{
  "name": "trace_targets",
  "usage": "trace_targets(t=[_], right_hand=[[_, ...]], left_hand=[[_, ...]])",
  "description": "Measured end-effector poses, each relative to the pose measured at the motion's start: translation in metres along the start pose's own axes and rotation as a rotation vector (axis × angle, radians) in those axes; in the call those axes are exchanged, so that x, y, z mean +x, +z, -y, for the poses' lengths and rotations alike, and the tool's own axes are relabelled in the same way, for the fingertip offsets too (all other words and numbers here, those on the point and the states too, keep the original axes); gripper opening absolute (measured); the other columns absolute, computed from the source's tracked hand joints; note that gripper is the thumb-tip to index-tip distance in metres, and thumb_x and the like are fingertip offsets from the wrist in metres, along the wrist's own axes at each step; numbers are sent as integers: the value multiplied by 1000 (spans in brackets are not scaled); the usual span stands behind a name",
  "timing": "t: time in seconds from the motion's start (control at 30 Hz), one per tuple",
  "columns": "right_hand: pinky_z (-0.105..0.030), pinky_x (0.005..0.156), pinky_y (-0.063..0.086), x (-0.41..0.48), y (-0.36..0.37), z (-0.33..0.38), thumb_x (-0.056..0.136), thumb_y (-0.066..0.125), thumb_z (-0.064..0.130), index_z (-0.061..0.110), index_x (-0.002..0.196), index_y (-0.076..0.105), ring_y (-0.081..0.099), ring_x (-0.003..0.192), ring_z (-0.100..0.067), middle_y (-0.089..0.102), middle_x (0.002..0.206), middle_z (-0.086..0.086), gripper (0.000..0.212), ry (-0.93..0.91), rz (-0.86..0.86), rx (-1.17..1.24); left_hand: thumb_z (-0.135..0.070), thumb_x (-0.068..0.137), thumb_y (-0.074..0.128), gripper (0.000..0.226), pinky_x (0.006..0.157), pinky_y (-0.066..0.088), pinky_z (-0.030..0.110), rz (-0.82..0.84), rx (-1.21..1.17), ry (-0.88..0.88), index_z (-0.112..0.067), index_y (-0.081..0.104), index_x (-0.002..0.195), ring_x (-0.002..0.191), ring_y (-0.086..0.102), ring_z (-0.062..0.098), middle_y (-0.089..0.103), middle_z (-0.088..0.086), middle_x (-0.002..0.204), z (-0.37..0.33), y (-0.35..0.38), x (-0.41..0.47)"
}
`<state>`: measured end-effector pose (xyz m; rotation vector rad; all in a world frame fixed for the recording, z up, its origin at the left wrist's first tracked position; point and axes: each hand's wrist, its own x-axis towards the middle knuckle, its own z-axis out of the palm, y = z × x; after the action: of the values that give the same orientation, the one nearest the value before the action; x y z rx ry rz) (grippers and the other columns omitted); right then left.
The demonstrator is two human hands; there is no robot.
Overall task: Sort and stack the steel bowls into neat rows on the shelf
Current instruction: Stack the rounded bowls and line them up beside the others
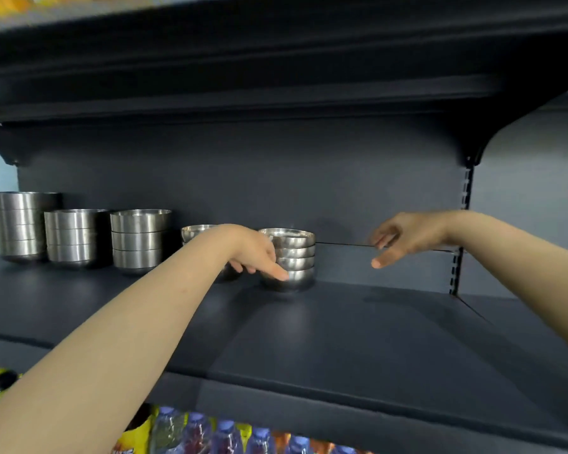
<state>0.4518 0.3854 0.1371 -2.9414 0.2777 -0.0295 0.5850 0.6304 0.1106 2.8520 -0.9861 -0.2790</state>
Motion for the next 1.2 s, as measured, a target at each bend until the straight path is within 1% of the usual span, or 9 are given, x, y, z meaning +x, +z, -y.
trace_targets(t=[0.1, 0.2, 0.37, 0.53, 0.7, 0.83, 0.93, 1.03, 1.2], right_hand=[[-35, 109, 39, -51, -13, -19, 74, 74, 54, 22, 129, 56, 56, 118, -13, 61, 126, 9, 66, 32, -40, -69], [-38, 110, 38, -113, -19, -49, 71, 74, 58, 23, 131, 56, 55, 120, -14, 61, 125, 12, 71, 101, -46, -127], [-35, 108, 38, -247, -27, -110, 74, 74, 54, 28, 130, 55, 55, 118, -13, 61, 124, 13, 64, 286, -20, -211], [-36, 108, 39, -376, -42, -165, 76, 74, 51, 28, 130, 54, 56, 117, -15, 59, 125, 12, 62, 476, -57, -244], [-37, 106, 41, -473, -38, -212, 75, 73, 52, 26, 127, 58, 57, 114, -14, 61, 122, 13, 60, 604, -83, -252], [-32, 103, 41, -529, -35, -246, 80, 72, 48, 24, 128, 57, 56, 113, -14, 60, 120, 11, 55, 677, -111, -213], [-28, 101, 41, -558, -35, -272, 82, 68, 50, 22, 127, 57, 56, 113, -15, 60, 124, 7, 55, 726, -133, -185], [-29, 102, 42, -575, -34, -307, 83, 66, 53, 22, 127, 58, 57, 113, -14, 62, 124, 7, 55, 769, -163, -168], [-30, 102, 42, -576, -39, -375, 83, 66, 53, 23, 127, 58, 58, 111, -13, 63, 123, 8, 54, 810, -152, -185]], left_hand=[[-63, 81, 61, 58, 98, 48, 35, -84, 94, 47, -22, 61, 122, 104, 61, 20, 64, 0, 117, -45, -1, -24], [-64, 81, 58, 59, 101, 42, 38, -134, 143, 113, -21, 61, 122, 97, 56, 18, 62, 2, 127, -104, 8, -48], [-60, 87, 56, 59, 108, 38, 39, -115, 161, 324, -23, 54, 133, 124, 50, 16, 53, -9, 136, -224, 38, -98], [-59, 89, 53, 57, 105, 41, 38, -108, 149, 535, -24, 53, 134, 118, 54, 15, 55, -8, 134, -345, 64, -149], [-52, 93, 52, 58, 100, 38, 31, -119, 155, 675, -21, 45, 142, 127, 48, 17, 48, -7, 142, -433, 85, -184], [-50, 95, 49, 54, 102, 40, 35, -100, 225, 739, -16, 50, 137, 124, 50, 19, 52, -4, 139, -486, 100, -196], [-52, 95, 49, 56, 102, 39, 34, -100, 250, 776, -19, 47, 139, 126, 48, 17, 49, -6, 141, -524, 111, -188], [-55, 93, 49, 59, 103, 37, 33, -101, 247, 812, -23, 44, 142, 128, 46, 16, 47, -9, 143, -564, 122, -172], [-52, 95, 49, 54, 90, 37, 30, -80, 252, 884, -19, 49, 137, 120, 50, 16, 50, -4, 140, -641, 136, -137]])
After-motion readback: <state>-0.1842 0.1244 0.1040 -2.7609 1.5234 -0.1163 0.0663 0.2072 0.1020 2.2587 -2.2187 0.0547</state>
